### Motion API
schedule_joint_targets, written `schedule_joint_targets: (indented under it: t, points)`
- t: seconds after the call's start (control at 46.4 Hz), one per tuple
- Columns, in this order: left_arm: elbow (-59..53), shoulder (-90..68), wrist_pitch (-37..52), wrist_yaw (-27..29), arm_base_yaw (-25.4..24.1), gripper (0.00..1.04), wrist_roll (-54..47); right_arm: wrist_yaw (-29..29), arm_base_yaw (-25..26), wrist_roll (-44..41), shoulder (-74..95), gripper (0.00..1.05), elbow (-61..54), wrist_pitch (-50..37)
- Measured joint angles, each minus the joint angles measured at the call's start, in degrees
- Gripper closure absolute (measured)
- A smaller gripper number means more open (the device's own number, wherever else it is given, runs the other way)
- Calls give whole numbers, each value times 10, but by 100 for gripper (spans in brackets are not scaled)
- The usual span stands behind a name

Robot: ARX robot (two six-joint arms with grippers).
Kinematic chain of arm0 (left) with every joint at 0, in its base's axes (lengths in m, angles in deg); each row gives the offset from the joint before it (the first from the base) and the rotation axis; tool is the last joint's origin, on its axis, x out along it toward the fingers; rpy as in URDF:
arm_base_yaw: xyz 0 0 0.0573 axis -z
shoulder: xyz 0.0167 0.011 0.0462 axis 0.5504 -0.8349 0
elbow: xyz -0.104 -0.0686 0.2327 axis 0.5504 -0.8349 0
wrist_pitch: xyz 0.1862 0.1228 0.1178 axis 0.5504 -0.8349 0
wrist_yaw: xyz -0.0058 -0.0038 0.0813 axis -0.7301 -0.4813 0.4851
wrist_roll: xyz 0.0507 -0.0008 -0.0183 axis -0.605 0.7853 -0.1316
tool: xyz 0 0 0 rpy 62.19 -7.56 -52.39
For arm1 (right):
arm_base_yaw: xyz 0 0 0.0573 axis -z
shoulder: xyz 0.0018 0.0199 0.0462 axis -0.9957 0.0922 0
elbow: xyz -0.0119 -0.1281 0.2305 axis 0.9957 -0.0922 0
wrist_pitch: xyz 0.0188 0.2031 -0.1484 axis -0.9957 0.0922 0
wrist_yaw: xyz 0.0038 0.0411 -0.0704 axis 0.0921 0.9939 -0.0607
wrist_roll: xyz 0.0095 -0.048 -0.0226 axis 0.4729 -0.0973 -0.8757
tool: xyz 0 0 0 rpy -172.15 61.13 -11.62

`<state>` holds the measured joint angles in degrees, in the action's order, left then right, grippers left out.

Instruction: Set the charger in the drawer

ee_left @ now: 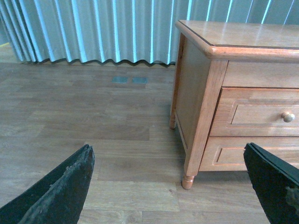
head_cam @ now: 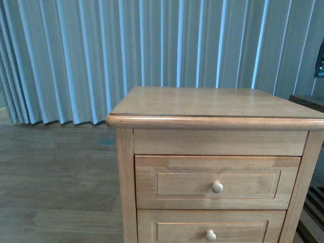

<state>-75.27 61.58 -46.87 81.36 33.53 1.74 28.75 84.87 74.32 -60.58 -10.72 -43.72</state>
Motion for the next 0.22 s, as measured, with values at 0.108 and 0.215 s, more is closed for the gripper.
schedule_joint_targets:
  t: [0.108,0.215]
  points:
    - [0,0,0,0,0,6,0,0,0,0,0,67,0,0]
    - [0,0,0,0,0,6,0,0,0,0,0,49,0,0]
